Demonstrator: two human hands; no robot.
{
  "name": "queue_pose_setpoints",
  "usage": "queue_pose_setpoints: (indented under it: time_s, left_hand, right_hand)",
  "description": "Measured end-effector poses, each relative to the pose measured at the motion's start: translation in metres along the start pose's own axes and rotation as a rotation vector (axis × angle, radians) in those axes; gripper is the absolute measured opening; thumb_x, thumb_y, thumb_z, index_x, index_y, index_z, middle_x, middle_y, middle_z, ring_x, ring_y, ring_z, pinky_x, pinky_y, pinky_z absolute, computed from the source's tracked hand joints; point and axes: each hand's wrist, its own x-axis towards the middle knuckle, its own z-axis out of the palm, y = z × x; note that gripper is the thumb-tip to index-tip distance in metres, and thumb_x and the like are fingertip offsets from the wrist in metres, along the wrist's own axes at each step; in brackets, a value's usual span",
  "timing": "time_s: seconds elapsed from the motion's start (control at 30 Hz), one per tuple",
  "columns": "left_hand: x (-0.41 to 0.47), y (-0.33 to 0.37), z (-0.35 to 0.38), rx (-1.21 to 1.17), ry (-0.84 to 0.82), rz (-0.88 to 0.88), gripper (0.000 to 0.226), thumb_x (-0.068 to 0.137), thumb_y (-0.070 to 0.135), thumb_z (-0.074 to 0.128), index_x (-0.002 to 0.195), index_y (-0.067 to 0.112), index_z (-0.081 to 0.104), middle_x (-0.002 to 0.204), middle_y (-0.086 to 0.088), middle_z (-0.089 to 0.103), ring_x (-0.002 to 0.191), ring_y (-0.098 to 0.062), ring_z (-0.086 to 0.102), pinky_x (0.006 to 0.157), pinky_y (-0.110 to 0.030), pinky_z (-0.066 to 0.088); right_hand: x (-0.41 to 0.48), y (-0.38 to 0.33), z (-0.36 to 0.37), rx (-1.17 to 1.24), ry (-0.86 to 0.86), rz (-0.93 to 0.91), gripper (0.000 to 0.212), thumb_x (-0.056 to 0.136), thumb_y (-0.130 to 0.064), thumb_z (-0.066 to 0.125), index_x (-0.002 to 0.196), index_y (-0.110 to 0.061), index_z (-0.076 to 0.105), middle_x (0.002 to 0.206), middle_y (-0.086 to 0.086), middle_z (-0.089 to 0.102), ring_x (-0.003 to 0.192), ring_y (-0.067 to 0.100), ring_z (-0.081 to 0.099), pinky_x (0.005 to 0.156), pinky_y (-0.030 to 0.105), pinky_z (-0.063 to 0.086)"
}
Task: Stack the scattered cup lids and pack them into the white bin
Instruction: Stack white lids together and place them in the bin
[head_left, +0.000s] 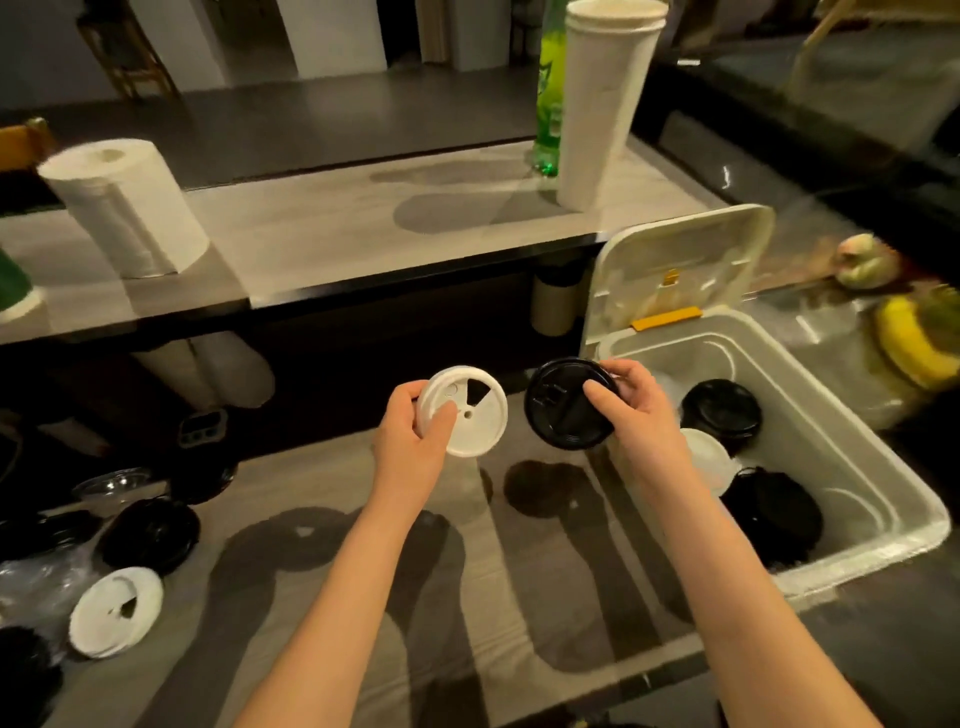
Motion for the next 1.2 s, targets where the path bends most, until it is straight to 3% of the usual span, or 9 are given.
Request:
queue_pose_setpoints:
  time_s: [0.1, 0.2, 0.33, 0.43, 0.5, 0.67, 0.87, 1.07, 1.2]
  left_hand:
    - [0.003, 0.021, 0.047, 0.02, -0.017, 0.023, 0.022, 0.092, 0.02, 0.057, 0.109, 0.026, 0.045, 0.095, 0.018, 0.049, 0.084, -0.001, 0.052, 0.061, -0.001, 0.041]
    - [0.002, 0.039, 0.087, 0.006, -0.025, 0.03, 0.021, 0.092, 0.02, 0.057, 0.108, 0.026, 0.046, 0.095, 0.017, 0.05, 0.084, -0.001, 0.051, 0.062, 0.001, 0.04]
    - [-0.004, 0.049, 0.126, -0.028, -0.048, 0.019, 0.021, 0.092, 0.019, 0.057, 0.109, 0.024, 0.047, 0.097, 0.015, 0.052, 0.086, -0.003, 0.054, 0.063, 0.0, 0.041]
    - [-0.008, 0.05, 0.145, -0.058, -0.046, -0.005, 0.021, 0.091, 0.018, 0.057, 0.11, 0.023, 0.049, 0.098, 0.013, 0.055, 0.088, -0.005, 0.056, 0.063, -0.002, 0.043]
    - [-0.011, 0.05, 0.153, -0.076, -0.04, -0.016, 0.021, 0.091, 0.016, 0.057, 0.11, 0.022, 0.049, 0.098, 0.011, 0.056, 0.087, -0.006, 0.056, 0.062, -0.002, 0.042]
    - [-0.012, 0.052, 0.167, -0.07, -0.035, -0.016, 0.02, 0.091, 0.016, 0.057, 0.107, 0.024, 0.049, 0.096, 0.014, 0.055, 0.085, -0.005, 0.055, 0.06, -0.002, 0.042]
    - [-0.014, 0.061, 0.175, -0.073, -0.046, -0.009, 0.019, 0.092, 0.019, 0.057, 0.109, 0.024, 0.049, 0.097, 0.015, 0.056, 0.086, -0.003, 0.057, 0.065, -0.012, 0.043]
    - [-0.019, 0.061, 0.187, -0.083, -0.066, -0.018, 0.02, 0.092, 0.018, 0.057, 0.109, 0.023, 0.049, 0.096, 0.012, 0.057, 0.085, -0.004, 0.057, 0.06, -0.005, 0.044]
    - [-0.02, 0.063, 0.19, -0.091, -0.061, -0.027, 0.02, 0.092, 0.018, 0.057, 0.109, 0.024, 0.049, 0.097, 0.011, 0.057, 0.085, -0.004, 0.056, 0.059, -0.003, 0.043]
  right_hand:
    - [0.019, -0.003, -0.05, -0.001, 0.03, 0.021, 0.02, 0.089, -0.011, 0.061, 0.104, -0.022, 0.057, 0.102, 0.0, 0.068, 0.095, 0.013, 0.065, 0.084, 0.027, 0.052]
    - [0.036, -0.005, -0.094, 0.016, 0.046, 0.035, 0.022, 0.088, -0.007, 0.06, 0.098, -0.027, 0.057, 0.096, -0.003, 0.068, 0.094, 0.019, 0.065, 0.083, 0.036, 0.052]
    - [0.053, -0.001, -0.137, -0.058, 0.049, 0.058, 0.024, 0.087, -0.003, 0.06, 0.099, -0.024, 0.057, 0.096, 0.002, 0.068, 0.088, 0.018, 0.065, 0.071, 0.028, 0.054]
    - [0.063, 0.008, -0.162, -0.134, 0.037, 0.083, 0.027, 0.086, -0.002, 0.062, 0.1, -0.025, 0.058, 0.103, 0.007, 0.067, 0.093, 0.022, 0.065, 0.076, 0.03, 0.054]
    - [0.069, 0.009, -0.177, -0.166, 0.045, 0.072, 0.025, 0.086, -0.003, 0.063, 0.099, -0.023, 0.057, 0.101, 0.005, 0.066, 0.091, 0.019, 0.064, 0.072, 0.023, 0.055]
    - [0.104, -0.001, -0.203, -0.659, 0.058, -0.022, 0.025, 0.086, -0.021, 0.066, 0.109, -0.023, 0.057, 0.104, 0.004, 0.063, 0.098, 0.023, 0.061, 0.087, 0.042, 0.053]
    - [0.114, -0.02, -0.209, -0.805, -0.297, -0.027, 0.022, 0.086, -0.016, 0.066, 0.106, -0.022, 0.059, 0.108, 0.003, 0.06, 0.099, 0.019, 0.056, 0.076, 0.024, 0.045]
    - [0.128, -0.001, -0.211, -0.917, -0.299, 0.001, 0.023, 0.091, -0.021, 0.059, 0.114, -0.018, 0.06, 0.111, 0.004, 0.058, 0.102, 0.021, 0.056, 0.085, 0.034, 0.048]
    - [0.149, 0.008, -0.195, -1.155, -0.439, -0.075, 0.025, 0.093, -0.018, 0.054, 0.115, -0.011, 0.062, 0.113, 0.009, 0.063, 0.102, 0.023, 0.055, 0.082, 0.026, 0.039]
